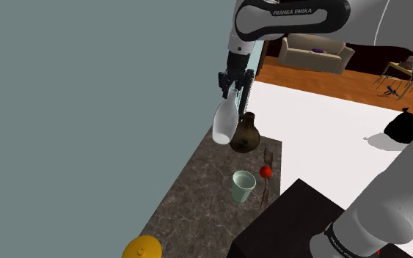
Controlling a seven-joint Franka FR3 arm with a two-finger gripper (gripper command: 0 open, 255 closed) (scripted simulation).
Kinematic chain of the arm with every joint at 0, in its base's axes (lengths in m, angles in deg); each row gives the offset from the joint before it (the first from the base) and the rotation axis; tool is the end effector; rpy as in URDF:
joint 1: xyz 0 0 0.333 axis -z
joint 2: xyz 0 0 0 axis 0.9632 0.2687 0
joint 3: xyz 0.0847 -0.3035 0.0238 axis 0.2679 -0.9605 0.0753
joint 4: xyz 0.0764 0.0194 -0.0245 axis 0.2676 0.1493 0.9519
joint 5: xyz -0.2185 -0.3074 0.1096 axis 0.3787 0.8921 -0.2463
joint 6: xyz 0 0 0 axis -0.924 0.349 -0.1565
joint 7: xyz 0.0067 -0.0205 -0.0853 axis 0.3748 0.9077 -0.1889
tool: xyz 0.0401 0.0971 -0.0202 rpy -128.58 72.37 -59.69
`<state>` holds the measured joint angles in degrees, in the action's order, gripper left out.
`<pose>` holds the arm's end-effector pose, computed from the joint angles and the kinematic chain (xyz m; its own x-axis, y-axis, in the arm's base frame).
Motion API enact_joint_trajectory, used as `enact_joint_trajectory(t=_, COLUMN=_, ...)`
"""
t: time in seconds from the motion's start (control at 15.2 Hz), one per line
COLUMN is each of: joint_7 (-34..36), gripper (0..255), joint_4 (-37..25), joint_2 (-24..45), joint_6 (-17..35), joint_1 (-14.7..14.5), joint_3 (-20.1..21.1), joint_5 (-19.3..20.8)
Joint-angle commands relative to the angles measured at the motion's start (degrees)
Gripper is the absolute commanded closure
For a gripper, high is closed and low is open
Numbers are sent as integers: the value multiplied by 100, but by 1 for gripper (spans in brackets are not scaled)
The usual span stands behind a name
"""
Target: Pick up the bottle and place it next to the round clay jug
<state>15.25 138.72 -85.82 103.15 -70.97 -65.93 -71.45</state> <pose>0.5618 0.0349 0.5623 0.9916 -0.1295 0.0026 -0.1293 -0.9912 -0.0280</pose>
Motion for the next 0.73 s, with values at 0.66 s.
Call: enact_joint_trajectory(t=0.66, joint_7=-1621, gripper=255, joint_4=-24, joint_2=21, joint_6=-47, joint_1=795, joint_3=-817, joint_5=-6)
